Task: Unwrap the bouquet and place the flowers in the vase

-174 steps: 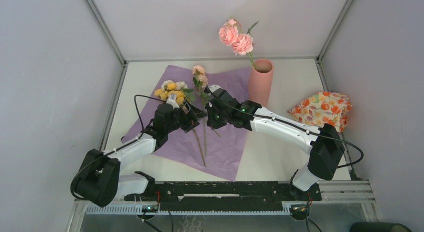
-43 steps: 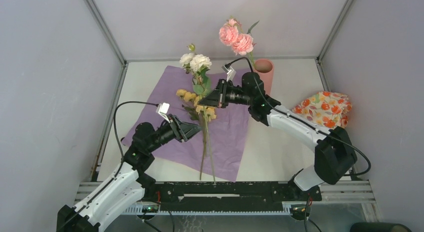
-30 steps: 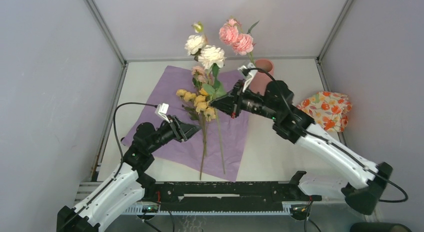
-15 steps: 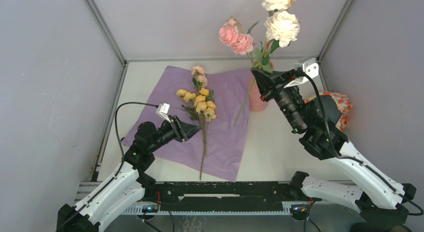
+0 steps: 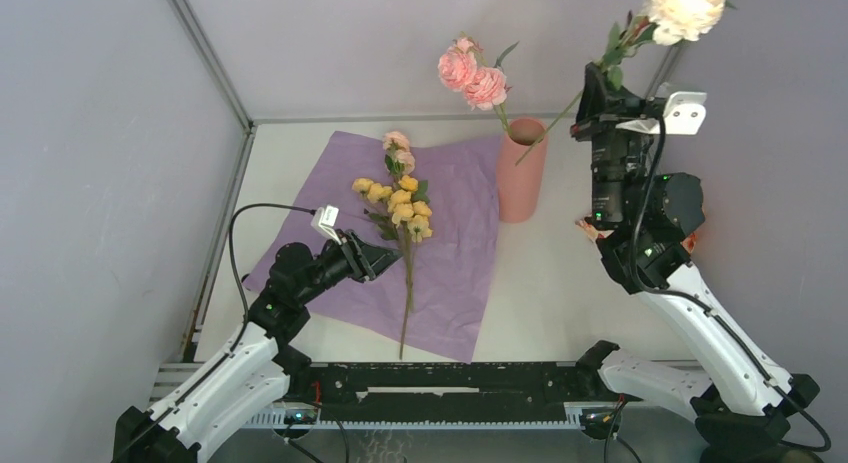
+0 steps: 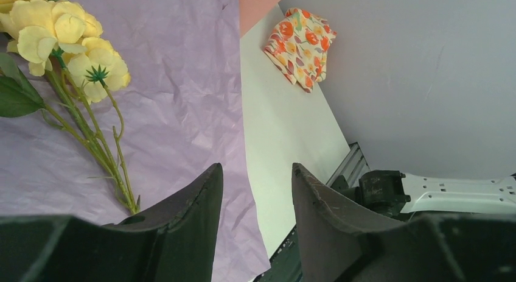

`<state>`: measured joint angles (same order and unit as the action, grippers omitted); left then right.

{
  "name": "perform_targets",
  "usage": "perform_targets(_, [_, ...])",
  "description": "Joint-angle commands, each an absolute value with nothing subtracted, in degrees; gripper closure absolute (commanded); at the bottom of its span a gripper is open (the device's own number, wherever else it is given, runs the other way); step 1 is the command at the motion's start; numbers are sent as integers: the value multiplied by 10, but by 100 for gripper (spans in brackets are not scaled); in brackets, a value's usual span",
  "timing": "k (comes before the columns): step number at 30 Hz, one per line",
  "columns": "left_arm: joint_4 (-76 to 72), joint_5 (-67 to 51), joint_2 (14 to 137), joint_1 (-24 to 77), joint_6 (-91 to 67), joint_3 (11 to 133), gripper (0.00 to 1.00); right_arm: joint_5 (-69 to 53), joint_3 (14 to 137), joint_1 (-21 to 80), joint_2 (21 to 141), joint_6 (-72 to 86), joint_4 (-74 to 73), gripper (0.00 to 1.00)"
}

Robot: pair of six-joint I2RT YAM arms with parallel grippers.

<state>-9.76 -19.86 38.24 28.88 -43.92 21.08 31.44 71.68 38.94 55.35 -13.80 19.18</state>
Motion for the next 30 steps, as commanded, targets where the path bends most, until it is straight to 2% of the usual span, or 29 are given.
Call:
perform_targets(1, [-119,-193,384,292,-422,215,50,294,756,348,564,-156,271,100])
perform_targets(14, [-137,-192,418,291,-429,220,50,241,822,292,661,-101,249,100])
perform_targets(30, [-111,-170,432,292,-421,221,50,249,748,269,735,-65,202,100])
